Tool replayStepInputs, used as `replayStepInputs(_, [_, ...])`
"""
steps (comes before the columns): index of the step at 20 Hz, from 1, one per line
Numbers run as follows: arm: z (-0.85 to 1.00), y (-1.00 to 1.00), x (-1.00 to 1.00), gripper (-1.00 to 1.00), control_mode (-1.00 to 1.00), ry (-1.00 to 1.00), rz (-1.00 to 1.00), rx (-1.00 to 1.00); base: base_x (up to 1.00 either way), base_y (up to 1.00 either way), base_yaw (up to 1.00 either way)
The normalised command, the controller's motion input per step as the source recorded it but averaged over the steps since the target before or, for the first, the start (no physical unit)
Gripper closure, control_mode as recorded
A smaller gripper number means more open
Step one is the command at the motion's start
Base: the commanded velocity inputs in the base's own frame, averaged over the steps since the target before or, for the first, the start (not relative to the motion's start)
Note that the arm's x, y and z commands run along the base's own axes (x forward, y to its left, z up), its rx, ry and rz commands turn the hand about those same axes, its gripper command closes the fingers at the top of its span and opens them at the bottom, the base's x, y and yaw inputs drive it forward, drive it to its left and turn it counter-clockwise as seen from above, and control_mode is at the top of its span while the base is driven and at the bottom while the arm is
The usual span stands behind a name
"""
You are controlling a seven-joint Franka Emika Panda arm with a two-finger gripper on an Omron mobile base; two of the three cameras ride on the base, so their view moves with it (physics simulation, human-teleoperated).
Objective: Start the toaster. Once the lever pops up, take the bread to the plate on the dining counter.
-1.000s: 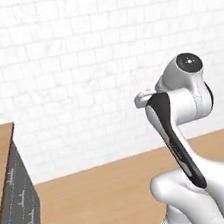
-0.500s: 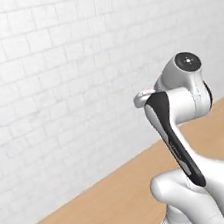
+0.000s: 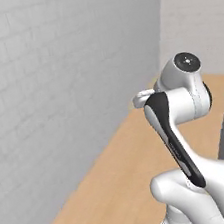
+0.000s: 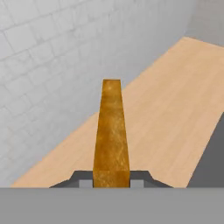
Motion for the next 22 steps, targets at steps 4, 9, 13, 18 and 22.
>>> replayStepInputs(4, [0.0, 0.0, 0.0, 1.0, 1.0, 0.0, 0.0, 0.0, 0.39, 0.31, -0.71])
replayStepInputs(9, [0.0, 0.0, 0.0, 1.0, 1.0, 0.0, 0.0, 0.0, 0.46, 0.69, -0.65])
replayStepInputs(13, [0.0, 0.0, 0.0, 1.0, 1.0, 0.0, 0.0, 0.0, 0.71, 0.78, -0.56])
replayStepInputs(18, [0.0, 0.0, 0.0, 1.0, 1.0, 0.0, 0.0, 0.0, 0.99, 0.39, -0.42])
replayStepInputs(22, [0.0, 0.0, 0.0, 1.0, 1.0, 0.0, 0.0, 0.0, 1.0, 0.39, -0.34])
